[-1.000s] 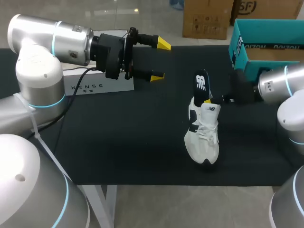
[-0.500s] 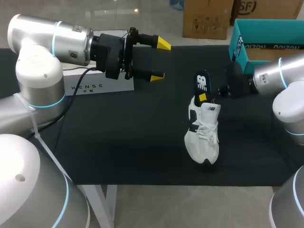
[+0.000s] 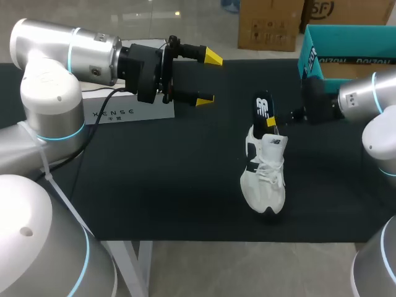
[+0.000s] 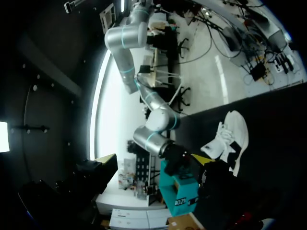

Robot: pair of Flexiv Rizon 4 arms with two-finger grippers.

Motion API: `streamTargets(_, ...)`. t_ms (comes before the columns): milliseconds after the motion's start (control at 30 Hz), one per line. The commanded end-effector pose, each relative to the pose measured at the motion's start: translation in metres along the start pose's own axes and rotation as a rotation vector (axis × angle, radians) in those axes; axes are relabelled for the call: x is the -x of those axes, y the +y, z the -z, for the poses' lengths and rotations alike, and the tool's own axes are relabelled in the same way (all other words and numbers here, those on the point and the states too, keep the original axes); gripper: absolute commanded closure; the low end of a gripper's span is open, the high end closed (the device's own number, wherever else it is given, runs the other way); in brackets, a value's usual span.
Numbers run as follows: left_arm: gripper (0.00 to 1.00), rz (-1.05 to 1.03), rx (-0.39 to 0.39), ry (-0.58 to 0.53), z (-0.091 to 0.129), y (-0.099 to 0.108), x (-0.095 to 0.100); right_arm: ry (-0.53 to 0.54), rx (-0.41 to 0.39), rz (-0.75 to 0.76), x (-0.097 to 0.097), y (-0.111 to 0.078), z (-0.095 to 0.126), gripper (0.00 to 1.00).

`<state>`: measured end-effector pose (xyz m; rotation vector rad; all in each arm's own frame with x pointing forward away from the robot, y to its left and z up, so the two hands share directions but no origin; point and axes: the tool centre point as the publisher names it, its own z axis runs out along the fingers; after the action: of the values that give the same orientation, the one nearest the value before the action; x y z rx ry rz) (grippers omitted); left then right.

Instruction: Take the shoe out of the shoebox, open the shoe tongue, remove and reinsert the insole, then place the shoe into the shoebox

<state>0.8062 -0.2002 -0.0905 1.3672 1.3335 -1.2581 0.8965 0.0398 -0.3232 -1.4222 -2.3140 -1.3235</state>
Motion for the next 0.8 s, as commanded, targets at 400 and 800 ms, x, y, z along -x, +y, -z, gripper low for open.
streamTargets(400, 0.00, 0.000, -0.001, 0.004, 0.000, 0.000, 0.001, 0.018, -0.026, -0.014, -0.001, -0.006, -0.023, 0.62)
streamTargets(800, 0.00, 0.000, -0.001, 0.004, 0.000, 0.000, 0.001, 0.035, -0.030, -0.015, 0.002, -0.007, -0.027, 1.00)
